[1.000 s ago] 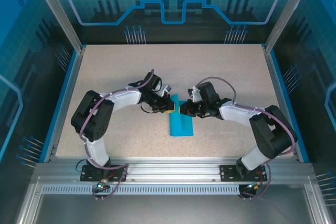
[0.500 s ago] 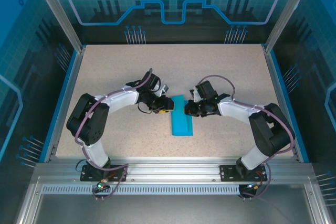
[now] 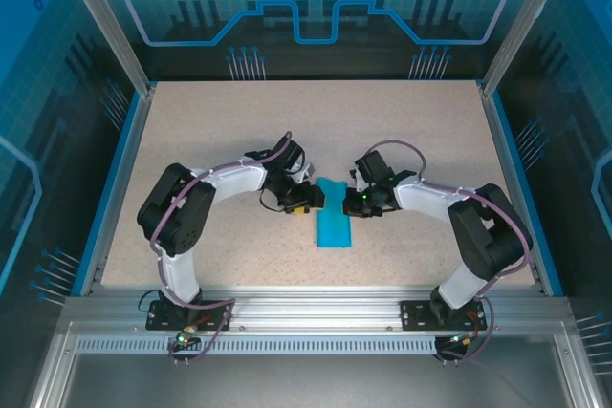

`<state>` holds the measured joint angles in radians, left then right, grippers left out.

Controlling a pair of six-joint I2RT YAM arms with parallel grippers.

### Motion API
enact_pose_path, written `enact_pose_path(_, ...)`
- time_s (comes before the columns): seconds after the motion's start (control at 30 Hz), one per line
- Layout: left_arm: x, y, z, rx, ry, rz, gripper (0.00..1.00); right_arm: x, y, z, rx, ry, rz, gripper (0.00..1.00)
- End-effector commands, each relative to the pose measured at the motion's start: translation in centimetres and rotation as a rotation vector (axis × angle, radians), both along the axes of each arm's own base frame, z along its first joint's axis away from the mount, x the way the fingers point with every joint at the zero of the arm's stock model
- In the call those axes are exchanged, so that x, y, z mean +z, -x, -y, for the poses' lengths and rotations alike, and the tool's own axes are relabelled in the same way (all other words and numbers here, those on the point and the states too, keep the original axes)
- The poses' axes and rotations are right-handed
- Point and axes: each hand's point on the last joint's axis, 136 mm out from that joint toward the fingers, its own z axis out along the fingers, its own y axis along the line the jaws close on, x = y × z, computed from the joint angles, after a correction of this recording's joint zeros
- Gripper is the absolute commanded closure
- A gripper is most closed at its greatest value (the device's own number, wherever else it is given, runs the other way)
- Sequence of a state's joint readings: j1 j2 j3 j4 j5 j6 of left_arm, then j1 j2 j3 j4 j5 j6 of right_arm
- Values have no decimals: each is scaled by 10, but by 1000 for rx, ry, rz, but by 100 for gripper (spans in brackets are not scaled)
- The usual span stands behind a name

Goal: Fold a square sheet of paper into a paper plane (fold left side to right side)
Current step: First fold in half a square sheet of paper at the center of the table.

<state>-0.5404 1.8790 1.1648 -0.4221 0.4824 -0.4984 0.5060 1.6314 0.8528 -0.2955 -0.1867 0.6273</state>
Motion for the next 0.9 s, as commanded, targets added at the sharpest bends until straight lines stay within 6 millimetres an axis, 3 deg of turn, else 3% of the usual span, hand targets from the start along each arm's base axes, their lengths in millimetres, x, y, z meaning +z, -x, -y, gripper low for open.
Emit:
enact_pose_path(0.0,-5,-1,6,-6,-33,-15,46,-5,2,1,19,35,-16,98)
enact_pose_path(0.5,-36,4,6,-10,-160,-47,49,-9,1,5,16,62,-9,91)
enact_pose_path(0.87,-51,8,4,-28,-223,-68,50,26,-5,32,-58,113,134,61)
